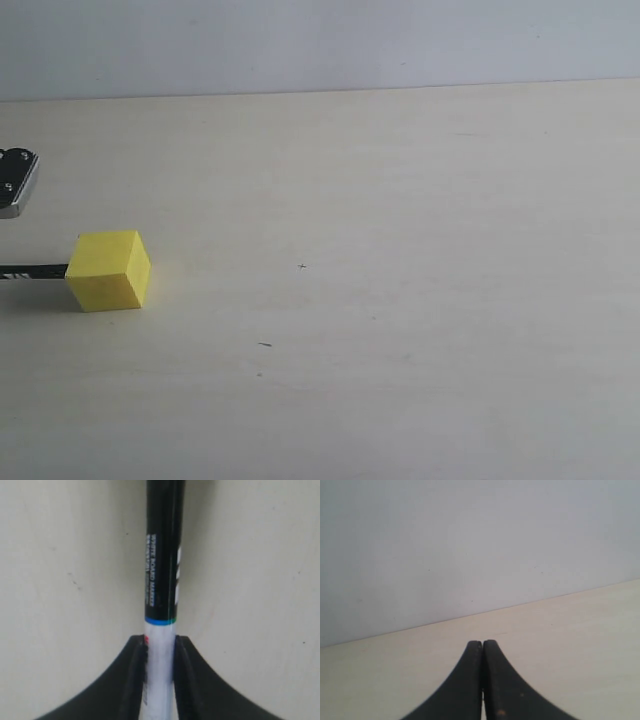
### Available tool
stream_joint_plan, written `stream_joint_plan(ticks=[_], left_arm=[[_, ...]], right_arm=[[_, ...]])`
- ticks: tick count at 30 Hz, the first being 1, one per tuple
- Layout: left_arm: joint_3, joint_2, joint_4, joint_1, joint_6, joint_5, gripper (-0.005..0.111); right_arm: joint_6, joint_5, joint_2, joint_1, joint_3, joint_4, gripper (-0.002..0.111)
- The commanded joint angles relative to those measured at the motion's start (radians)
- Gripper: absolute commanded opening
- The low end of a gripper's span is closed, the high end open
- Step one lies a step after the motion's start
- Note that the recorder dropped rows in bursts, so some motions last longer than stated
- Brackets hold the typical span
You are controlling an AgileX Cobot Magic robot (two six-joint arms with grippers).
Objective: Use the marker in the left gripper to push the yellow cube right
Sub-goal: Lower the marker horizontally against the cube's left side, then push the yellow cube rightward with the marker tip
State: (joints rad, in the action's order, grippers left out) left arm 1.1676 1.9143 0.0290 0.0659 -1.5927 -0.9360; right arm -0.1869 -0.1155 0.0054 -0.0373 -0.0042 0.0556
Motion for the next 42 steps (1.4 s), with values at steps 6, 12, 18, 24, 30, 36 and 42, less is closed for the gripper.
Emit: stream_joint_plan(ticks=[6,12,18,24,30,36,42], left_arm=[[-0.003,-0.002,0.018,0.001,0.034,0.001,0.0],[-0.003,-0.002,-0.065,-0.14,0.056,0.007,0.0],[-0.006,-0.002,-0.039,-0.032,0.087,-0.047,0.0],[-0.036,-0.002,-0.039,-0.04,0.086,0.008,0.0],[-0.045,-0.002,-0.047,-0.096,0.087,0.061,0.0],[-0.045,-0.002,-0.051,-0.185,0.087,0.129,0.0],[-0.045,-0.002,-0.072,-0.291,0.11,0.161,0.0]], right_arm=[[0.002,0.006,-0.005,-0.006,0.004,-0.005,0.0],[0.002,0.006,-0.005,-0.006,0.004,-0.005,0.0],[0.002,0.006,-0.005,-0.006,0.004,-0.003,0.0],[0.002,0.006,-0.005,-0.006,0.004,-0.006,0.0],[0.002,0.006,-0.005,-0.006,0.004,-0.006,0.0],[0.002,0.006,-0.005,-0.006,0.004,-0.006,0.0],[0.002,0.006,-0.005,-0.006,0.004,-0.006,0.0]])
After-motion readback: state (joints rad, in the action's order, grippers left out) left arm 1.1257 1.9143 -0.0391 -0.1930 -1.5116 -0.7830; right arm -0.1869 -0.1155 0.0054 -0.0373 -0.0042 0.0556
